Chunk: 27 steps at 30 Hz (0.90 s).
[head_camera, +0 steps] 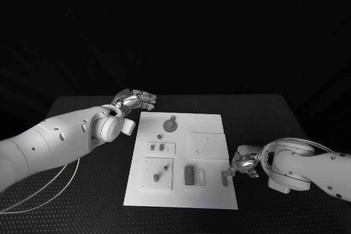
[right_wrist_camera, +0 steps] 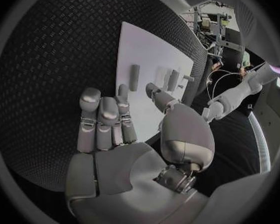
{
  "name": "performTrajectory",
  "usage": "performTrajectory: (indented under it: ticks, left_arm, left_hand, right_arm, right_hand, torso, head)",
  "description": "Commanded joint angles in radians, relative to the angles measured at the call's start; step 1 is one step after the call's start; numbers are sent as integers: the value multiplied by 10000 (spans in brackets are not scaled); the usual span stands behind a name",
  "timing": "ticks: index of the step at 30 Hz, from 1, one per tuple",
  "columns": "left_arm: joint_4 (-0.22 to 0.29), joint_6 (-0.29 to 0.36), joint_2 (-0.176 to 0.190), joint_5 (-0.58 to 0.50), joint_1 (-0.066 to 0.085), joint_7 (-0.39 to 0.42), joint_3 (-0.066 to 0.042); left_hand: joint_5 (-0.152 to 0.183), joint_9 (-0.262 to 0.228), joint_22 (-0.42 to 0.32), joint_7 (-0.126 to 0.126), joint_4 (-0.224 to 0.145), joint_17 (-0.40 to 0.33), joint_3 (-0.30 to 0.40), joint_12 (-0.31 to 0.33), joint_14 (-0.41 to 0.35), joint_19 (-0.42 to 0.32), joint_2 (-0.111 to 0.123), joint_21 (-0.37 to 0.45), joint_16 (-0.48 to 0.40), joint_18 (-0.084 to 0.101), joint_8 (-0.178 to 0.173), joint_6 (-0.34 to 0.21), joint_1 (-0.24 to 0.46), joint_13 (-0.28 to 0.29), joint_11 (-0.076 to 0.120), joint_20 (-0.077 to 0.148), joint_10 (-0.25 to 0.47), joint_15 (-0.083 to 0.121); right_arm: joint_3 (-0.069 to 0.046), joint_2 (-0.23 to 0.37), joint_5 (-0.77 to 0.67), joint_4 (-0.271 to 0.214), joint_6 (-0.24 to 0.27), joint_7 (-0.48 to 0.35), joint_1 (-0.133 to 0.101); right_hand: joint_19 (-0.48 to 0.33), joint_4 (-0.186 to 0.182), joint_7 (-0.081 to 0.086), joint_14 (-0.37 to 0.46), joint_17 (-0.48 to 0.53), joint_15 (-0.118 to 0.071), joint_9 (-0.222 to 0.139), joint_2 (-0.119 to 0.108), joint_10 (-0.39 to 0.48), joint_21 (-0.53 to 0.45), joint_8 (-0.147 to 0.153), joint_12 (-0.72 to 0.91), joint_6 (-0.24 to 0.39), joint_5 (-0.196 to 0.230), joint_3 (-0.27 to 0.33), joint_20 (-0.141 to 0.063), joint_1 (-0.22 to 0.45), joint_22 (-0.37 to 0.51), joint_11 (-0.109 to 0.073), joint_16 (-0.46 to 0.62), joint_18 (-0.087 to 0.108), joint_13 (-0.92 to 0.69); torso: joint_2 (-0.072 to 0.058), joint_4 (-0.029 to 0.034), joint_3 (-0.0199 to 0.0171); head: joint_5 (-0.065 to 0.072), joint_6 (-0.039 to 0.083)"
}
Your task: Assemble the parts on the task board
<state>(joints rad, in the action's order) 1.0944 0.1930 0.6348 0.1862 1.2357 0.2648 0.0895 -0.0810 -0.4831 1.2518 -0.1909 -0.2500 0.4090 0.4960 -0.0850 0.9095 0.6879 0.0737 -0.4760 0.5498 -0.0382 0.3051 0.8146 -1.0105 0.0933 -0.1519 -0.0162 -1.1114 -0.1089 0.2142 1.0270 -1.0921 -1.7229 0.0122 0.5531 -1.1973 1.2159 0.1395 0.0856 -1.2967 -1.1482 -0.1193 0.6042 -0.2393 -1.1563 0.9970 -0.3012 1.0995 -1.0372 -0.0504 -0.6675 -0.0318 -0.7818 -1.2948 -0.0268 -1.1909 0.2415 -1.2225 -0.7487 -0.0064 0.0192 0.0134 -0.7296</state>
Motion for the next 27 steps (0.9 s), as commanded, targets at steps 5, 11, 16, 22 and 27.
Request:
performTrajectory:
  ticks: [5, 11, 16, 22, 27]
  left_arm:
    - [40, -146, -15, -36, 10, 100, -5]
    - [41, -146, -16, -36, 10, 103, -4]
    - [46, -151, -14, -36, 10, 97, -4]
    - [49, -160, -17, -36, 10, 95, -4]
    - [51, -174, -2, -36, 10, 81, -3]
  left_hand:
    - [53, 15, 12, 73, 54, 20, 2, -43, 27, 83, -12, 49, -58, -134, 58, 23, 89, -14, -2, 0, -54, -76]
    - [52, 17, 15, 74, 58, 25, 1, -44, 27, 83, -12, 53, -63, -134, 59, 22, 93, -17, -1, 0, -55, -76]
    - [52, 19, 18, 74, 62, 30, 1, -43, 26, 83, -13, 56, -68, -134, 60, 21, 95, -19, -1, 0, -54, -76]
    - [52, 21, 20, 74, 64, 34, 1, -44, 26, 83, -14, 59, -72, -135, 61, 21, 96, -22, -1, 1, -54, -76]
    - [52, 23, 22, 74, 67, 38, 1, -44, 27, 83, -16, 61, -75, -135, 62, 20, 97, -24, -1, 1, -54, -76]
  right_arm:
    - [23, -198, -472, 96, -24, 165, 252]
    - [29, -418, -765, 173, 121, 197, 438]
    - [31, -591, -1316, 301, 170, 217, 565]
    - [32, -783, -2010, 421, 267, 271, 748]
    - [35, -970, -2569, 498, 321, 297, 915]
  right_hand:
    - [19, -265, -24, -28, -22, -64, 29, 18, -101, 50, -48, 65, -83, 16, 67, 0, 325, -19, 6, 48, 203, -39]
    - [20, -296, -30, -33, -23, -70, 33, 38, -125, 54, -52, 86, -91, 16, 70, -8, 351, -20, 0, 46, 203, -55]
    - [25, -273, -40, -41, -27, -81, 41, 106, -145, 65, -57, 100, -101, 16, 55, -29, 305, -25, -10, 40, 203, -67]
    - [19, -67, -52, -48, -31, -96, 55, 291, -172, 85, -59, 118, -109, 16, 6, -66, 80, -38, -24, 39, 203, -87]
    - [9, 276, -60, -57, -31, -104, 62, 595, -201, 92, -57, 133, -119, 18, -234, -91, -358, -42, -32, 46, 203, -107]
  torso:
    - [-4, 22, 3]
    - [-4, 10, -3]
    - [-6, 16, -15]
    - [-4, 15, -9]
    - [-5, 16, -9]
  head:
    - [-1, -37]
    - [-7, -58]
    - [-27, -75]
    - [-53, -100]
    - [-61, -97]
